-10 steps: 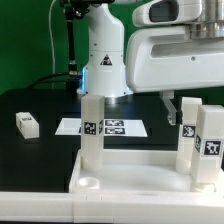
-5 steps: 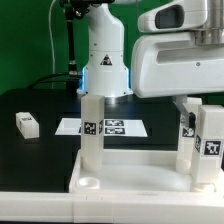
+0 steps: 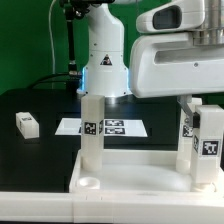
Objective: Assemble desk
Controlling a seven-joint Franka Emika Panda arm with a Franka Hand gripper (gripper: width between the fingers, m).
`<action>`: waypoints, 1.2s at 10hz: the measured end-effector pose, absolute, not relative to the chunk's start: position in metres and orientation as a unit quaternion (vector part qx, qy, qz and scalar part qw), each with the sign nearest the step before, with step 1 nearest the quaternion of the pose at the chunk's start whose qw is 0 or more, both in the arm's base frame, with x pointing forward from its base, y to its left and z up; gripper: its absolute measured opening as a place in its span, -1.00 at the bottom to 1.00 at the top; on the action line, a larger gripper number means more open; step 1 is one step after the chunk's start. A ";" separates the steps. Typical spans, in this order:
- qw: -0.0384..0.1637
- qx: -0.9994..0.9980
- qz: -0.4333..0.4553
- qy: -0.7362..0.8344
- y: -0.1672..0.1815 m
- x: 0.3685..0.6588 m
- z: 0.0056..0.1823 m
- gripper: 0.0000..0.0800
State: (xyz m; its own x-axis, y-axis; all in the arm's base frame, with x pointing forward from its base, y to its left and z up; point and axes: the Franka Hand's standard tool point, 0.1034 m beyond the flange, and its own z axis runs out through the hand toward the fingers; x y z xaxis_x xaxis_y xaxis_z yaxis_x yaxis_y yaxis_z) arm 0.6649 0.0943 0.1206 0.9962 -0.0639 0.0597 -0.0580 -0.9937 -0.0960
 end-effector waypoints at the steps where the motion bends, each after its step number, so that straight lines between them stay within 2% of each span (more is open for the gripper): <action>1: 0.048 -0.996 -0.030 0.064 0.094 0.665 0.121 -0.28; 6: 0.064 -0.911 -0.030 0.406 0.086 0.664 0.119 -0.27; 10: 0.062 -0.823 -0.011 0.565 0.082 0.665 0.118 -0.27; 12: 0.061 -0.805 -0.008 0.591 0.081 0.665 0.118 -0.27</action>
Offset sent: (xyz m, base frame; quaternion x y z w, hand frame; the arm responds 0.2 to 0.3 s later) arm -0.0193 0.0011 -0.0107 0.0272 -0.0023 0.3327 0.9426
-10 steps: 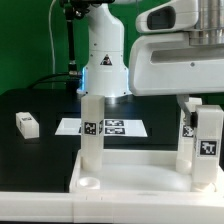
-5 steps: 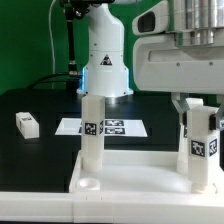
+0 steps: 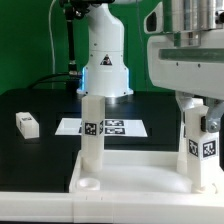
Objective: Assemble desk
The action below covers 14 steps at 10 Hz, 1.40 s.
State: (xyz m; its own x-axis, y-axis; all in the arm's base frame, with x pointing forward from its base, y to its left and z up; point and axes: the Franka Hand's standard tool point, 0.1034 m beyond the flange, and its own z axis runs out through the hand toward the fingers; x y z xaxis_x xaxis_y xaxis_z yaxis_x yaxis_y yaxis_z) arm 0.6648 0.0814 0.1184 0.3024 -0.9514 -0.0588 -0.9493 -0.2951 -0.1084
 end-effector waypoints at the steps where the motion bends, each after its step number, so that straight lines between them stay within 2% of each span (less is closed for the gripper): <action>1: 0.061 -0.809 -0.009 0.584 0.081 0.665 0.118 -0.27; 3: 0.060 -0.834 -0.013 0.548 0.081 0.665 0.119 0.43; 4: 0.058 -0.856 -0.016 0.514 0.081 0.665 0.120 0.43; 5: 0.056 -0.880 -0.019 0.472 0.081 0.665 0.120 0.58; 10: 0.038 -0.956 -0.034 0.289 0.082 0.666 0.120 0.62; 14: 0.032 -0.987 -0.040 0.149 0.076 0.666 0.121 0.62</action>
Offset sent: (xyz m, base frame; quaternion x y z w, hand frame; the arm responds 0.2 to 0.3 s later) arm 0.0007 -0.0024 0.0068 -0.0332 0.0191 -0.1438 0.9889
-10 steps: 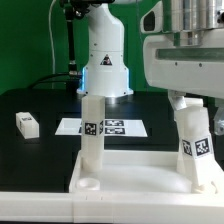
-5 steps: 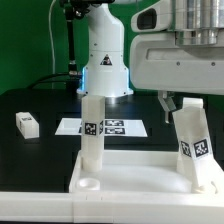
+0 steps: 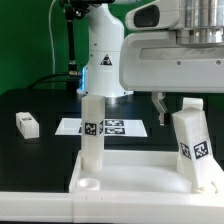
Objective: Assemble desk
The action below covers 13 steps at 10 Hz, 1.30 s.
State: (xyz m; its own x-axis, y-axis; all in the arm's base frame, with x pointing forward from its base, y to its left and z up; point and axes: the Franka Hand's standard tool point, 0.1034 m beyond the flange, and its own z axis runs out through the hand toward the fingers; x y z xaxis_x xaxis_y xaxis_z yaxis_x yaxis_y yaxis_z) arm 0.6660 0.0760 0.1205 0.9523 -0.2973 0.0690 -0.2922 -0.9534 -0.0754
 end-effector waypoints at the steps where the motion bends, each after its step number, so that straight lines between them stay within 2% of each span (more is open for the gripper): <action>1: 0.030 -0.991 -0.041 0.123 0.074 0.666 0.121 0.62; 4: 0.020 -0.999 -0.044 0.022 0.072 0.667 0.121 0.62; 7: 0.020 -0.999 -0.044 0.017 0.073 0.666 0.120 0.59; 9: 0.021 -0.999 -0.044 0.017 0.074 0.667 0.121 -0.24; 13: 0.021 -0.998 -0.044 0.034 0.073 0.667 0.121 -0.28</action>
Offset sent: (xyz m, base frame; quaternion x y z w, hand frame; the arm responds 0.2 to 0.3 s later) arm 0.0014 0.0061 0.0042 0.0002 -0.0036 -0.1935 0.9811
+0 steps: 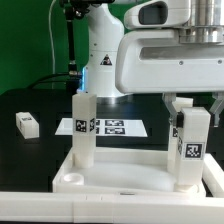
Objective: Assemble desk
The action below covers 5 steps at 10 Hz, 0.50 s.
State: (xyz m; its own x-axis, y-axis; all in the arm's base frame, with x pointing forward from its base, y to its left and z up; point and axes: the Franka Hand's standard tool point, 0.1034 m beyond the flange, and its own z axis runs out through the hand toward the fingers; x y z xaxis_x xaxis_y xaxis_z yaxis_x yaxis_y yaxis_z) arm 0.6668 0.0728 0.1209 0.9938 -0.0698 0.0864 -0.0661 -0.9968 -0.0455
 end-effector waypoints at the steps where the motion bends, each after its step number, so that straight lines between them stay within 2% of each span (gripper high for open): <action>1: 0.021 -0.998 -0.044 0.035 0.073 0.667 0.121 -0.28; 5: 0.031 -0.976 -0.041 0.213 0.075 0.667 0.120 -0.28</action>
Offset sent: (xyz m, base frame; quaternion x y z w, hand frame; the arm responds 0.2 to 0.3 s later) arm 0.0000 0.0000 0.0000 0.0000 0.0000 0.1938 0.9810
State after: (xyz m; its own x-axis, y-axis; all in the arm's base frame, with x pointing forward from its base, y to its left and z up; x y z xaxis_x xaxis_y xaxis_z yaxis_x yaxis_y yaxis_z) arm 0.6674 0.0745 0.1201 0.9056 -0.4188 0.0672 -0.4136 -0.9070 -0.0785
